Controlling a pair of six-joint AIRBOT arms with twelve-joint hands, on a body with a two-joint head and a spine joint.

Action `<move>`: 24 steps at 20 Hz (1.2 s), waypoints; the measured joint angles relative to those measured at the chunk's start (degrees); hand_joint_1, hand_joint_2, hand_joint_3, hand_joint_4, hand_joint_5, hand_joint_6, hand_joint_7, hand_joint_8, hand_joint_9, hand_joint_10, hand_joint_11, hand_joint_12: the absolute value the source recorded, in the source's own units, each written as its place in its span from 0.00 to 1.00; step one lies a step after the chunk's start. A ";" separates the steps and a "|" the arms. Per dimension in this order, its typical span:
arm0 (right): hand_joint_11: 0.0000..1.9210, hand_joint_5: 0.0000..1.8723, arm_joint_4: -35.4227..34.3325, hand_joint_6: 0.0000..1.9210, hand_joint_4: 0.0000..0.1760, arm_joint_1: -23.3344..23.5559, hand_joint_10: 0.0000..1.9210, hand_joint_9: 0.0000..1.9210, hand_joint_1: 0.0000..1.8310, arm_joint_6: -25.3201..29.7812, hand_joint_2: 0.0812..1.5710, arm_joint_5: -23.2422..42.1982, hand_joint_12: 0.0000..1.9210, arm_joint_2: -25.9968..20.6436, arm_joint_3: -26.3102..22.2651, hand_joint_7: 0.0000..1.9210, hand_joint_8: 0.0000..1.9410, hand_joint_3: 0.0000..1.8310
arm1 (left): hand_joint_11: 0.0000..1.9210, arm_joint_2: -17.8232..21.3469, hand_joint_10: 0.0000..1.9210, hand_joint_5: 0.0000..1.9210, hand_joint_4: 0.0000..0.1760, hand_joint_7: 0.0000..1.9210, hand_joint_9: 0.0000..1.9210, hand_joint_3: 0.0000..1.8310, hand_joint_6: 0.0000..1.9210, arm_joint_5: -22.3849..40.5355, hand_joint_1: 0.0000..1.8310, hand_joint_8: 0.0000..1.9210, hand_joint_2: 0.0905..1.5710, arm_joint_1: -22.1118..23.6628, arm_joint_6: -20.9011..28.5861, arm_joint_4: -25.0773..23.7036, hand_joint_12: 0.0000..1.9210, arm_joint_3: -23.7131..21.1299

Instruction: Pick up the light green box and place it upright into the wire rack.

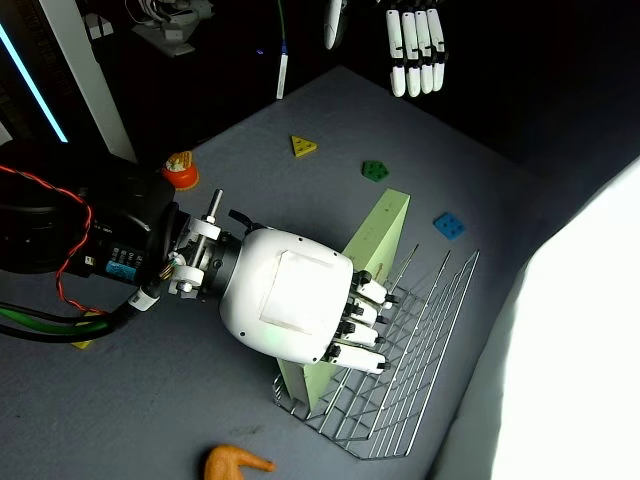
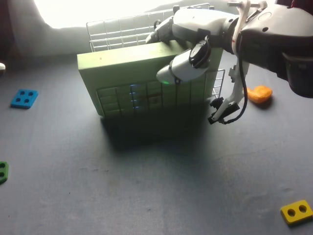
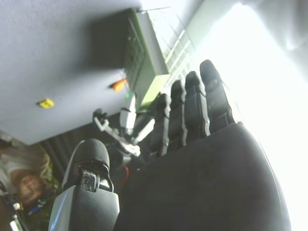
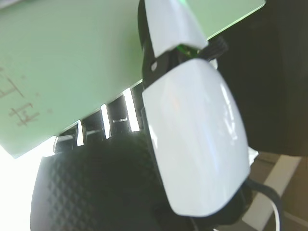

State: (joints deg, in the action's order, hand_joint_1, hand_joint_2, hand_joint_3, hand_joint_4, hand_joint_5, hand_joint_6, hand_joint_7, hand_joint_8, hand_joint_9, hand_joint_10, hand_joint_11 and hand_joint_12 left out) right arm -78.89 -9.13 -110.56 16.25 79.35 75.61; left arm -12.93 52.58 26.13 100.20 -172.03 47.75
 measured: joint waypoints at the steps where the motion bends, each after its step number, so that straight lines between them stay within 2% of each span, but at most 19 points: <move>1: 0.00 0.26 0.11 0.02 0.00 0.11 0.30 0.21 0.56 -0.04 0.66 0.09 0.78 -0.02 0.00 0.28 0.00 0.00 | 0.00 -0.02 0.00 0.05 0.13 0.07 0.04 0.00 0.00 0.02 0.06 0.00 0.82 0.00 0.02 0.00 0.12 -0.02; 7: 0.00 0.25 -0.04 0.02 0.00 1.18 0.30 0.21 0.55 -0.50 0.66 0.09 0.78 -0.81 -0.59 0.27 0.00 0.00 | 0.00 -0.02 0.00 0.06 0.15 0.08 0.05 0.00 0.00 0.00 0.06 0.00 0.82 0.00 0.00 0.00 0.13 -0.02; 9: 0.00 0.25 -0.02 0.02 0.00 1.75 0.30 0.21 0.55 -0.68 0.66 0.13 0.78 -1.09 -0.96 0.28 0.00 0.00 | 0.00 0.00 0.00 0.06 0.17 0.08 0.05 0.00 0.00 0.00 0.05 0.00 0.82 0.00 0.00 0.00 0.16 0.00; 12: 0.00 0.25 -0.20 0.02 0.00 2.54 0.29 0.20 0.55 -0.83 0.67 -0.02 0.78 -1.73 -1.79 0.28 0.00 0.00 | 0.00 -0.02 0.00 0.05 0.15 0.07 0.05 0.00 0.00 0.00 0.04 0.00 0.82 0.00 0.02 0.00 0.16 -0.02; 14: 0.00 0.25 -0.35 0.02 0.00 3.69 0.29 0.21 0.55 -0.90 0.67 -0.02 0.78 -2.49 -2.60 0.28 0.00 0.00 | 0.00 -0.02 0.00 0.06 0.16 0.08 0.05 0.00 0.00 0.00 0.05 0.00 0.82 0.00 0.00 0.00 0.16 -0.02; 16: 0.00 0.25 -0.35 0.02 0.00 5.40 0.29 0.21 0.55 -0.96 0.67 -0.04 0.77 -3.54 -3.78 0.28 0.00 0.00 | 0.00 0.00 0.00 0.06 0.13 0.08 0.05 0.00 0.00 0.00 0.07 0.00 0.81 0.00 0.02 0.00 0.15 -0.02; 18: 0.00 0.26 -0.22 0.02 0.00 7.28 0.29 0.21 0.55 -2.82 0.66 0.09 0.77 -5.14 -5.62 0.28 0.00 0.00 | 0.00 -0.02 0.00 0.07 0.14 0.08 0.05 0.00 0.00 0.00 0.07 0.00 0.81 0.00 0.00 0.00 0.16 -0.02; 19: 0.00 0.26 2.84 0.02 0.00 7.48 0.29 0.21 0.55 -1.49 0.66 0.07 0.77 -5.95 -6.58 0.28 0.00 0.00 | 0.00 -0.02 0.00 0.07 0.14 0.08 0.05 0.00 0.00 0.00 0.07 0.00 0.81 0.00 0.00 0.00 0.16 -0.02; 21: 0.00 0.26 17.84 0.02 0.00 7.50 0.29 0.21 0.55 5.46 0.66 0.04 0.77 -8.68 -9.84 0.28 0.00 0.00 | 0.00 0.00 0.00 0.07 0.14 0.08 0.05 0.00 0.00 0.00 0.07 0.00 0.81 0.00 0.00 0.00 0.16 -0.02; 23: 0.00 0.26 24.68 0.02 0.00 7.89 0.29 0.21 0.55 6.54 0.66 0.50 0.77 -10.80 -12.63 0.28 0.00 0.00 | 0.00 -0.02 0.00 0.07 0.14 0.08 0.05 0.00 0.00 0.00 0.07 0.00 0.81 0.00 0.02 0.00 0.16 -0.02; 24: 0.00 0.26 25.90 0.02 0.00 8.26 0.29 0.21 0.55 6.71 0.66 0.42 0.77 -12.24 -14.08 0.28 0.00 0.00 | 0.00 -0.02 0.00 0.07 0.14 0.08 0.05 0.00 0.00 0.00 0.07 0.00 0.81 0.00 0.02 0.00 0.16 -0.02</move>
State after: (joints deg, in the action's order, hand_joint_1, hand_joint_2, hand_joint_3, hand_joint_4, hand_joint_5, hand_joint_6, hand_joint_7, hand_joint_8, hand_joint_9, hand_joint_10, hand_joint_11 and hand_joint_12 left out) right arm -52.99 -0.86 -103.85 16.67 67.11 61.54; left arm -12.95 52.58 26.13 100.22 -172.03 47.72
